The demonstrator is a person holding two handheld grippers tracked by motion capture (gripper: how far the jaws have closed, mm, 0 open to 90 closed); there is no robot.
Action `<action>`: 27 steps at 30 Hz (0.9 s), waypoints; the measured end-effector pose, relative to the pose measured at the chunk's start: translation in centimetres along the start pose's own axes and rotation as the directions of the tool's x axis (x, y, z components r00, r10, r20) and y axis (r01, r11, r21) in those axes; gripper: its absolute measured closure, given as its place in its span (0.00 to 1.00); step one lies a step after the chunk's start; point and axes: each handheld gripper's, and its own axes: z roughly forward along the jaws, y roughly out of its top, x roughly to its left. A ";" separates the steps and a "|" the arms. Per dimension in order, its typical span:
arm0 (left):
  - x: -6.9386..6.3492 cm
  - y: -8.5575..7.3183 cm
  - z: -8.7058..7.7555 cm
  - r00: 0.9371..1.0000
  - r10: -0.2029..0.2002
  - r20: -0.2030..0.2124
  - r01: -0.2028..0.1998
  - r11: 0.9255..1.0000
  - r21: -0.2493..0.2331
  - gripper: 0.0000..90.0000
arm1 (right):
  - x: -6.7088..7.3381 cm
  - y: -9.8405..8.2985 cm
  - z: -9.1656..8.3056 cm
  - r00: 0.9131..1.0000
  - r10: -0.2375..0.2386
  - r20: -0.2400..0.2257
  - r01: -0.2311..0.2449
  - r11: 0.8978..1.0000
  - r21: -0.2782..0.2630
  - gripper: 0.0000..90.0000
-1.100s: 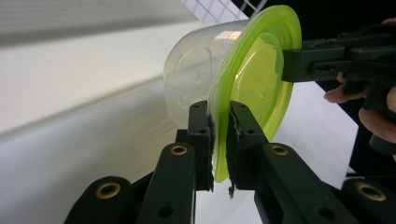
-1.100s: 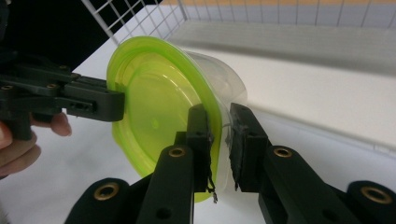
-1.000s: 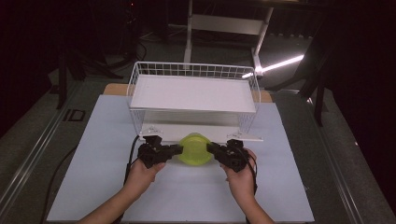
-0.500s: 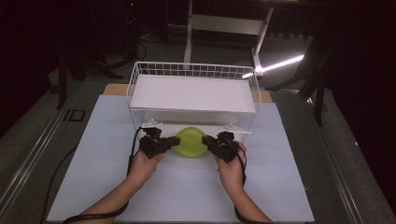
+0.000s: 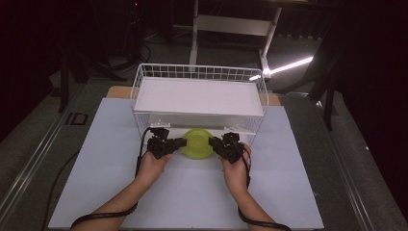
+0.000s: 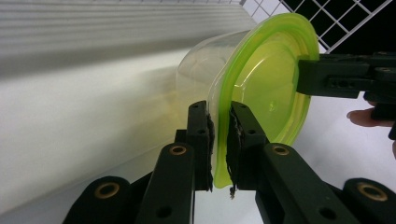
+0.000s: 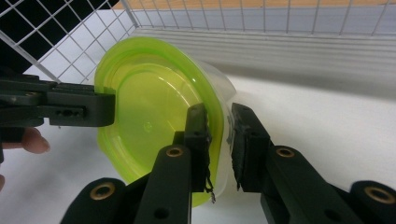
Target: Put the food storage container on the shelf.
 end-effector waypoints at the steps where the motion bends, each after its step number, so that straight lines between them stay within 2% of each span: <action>1: 0.1 0.0 0.0 1.000 -0.006 0.003 0.006 1.000 -0.003 0.90 | 0.0 0.0 0.0 1.000 0.000 -0.002 0.000 1.000 -0.003 0.86; 11: 0.3 0.5 0.6 1.000 0.019 -0.002 -0.019 0.999 -0.041 0.87 | -0.4 0.5 0.6 1.000 -0.004 0.027 0.005 1.000 -0.029 0.82; 13: 0.5 0.6 0.7 0.999 0.031 -0.028 -0.032 0.997 -0.064 0.85 | -0.4 0.7 0.9 0.999 -0.019 0.050 0.021 0.999 -0.042 0.76; 15: 0.6 0.6 0.8 0.999 0.032 -0.036 -0.034 0.997 -0.073 0.83 | -0.7 0.7 1.2 0.998 -0.013 0.053 0.016 0.998 -0.054 0.70; 18: 0.9 0.7 1.1 0.999 0.022 -0.045 -0.026 0.995 -0.101 0.81 | -0.9 0.6 1.6 0.997 -0.008 0.071 0.013 0.998 -0.068 0.65; 20: 0.8 0.8 1.4 0.999 -0.009 -0.047 0.004 0.993 -0.116 0.81 | -1.0 0.5 1.8 0.997 -0.004 0.080 0.011 0.997 -0.080 0.64; 21: 0.8 0.8 1.5 0.998 0.001 -0.069 -0.010 0.993 -0.122 0.80 | -1.0 0.5 1.9 0.996 -0.007 0.089 0.014 0.996 -0.086 0.64; 23: 0.6 0.8 1.7 0.989 0.069 -0.129 -0.086 0.988 -0.128 0.78 | -0.9 0.6 2.0 0.994 -0.023 0.109 0.034 0.994 -0.100 0.57; 24: 0.6 0.8 1.7 0.989 0.069 -0.129 -0.086 0.988 -0.128 0.75 | -0.9 0.6 2.1 0.993 -0.022 0.116 0.034 0.994 -0.105 0.57; 26: 0.4 0.8 1.9 0.980 0.083 -0.181 -0.110 0.984 -0.143 0.72 | -0.8 0.6 2.3 0.992 -0.019 0.122 0.033 0.993 -0.110 0.56; 27: 0.5 0.8 1.9 0.982 0.081 -0.173 -0.108 0.983 -0.150 0.71 | -0.7 0.7 2.4 0.992 -0.022 0.120 0.034 0.994 -0.105 0.56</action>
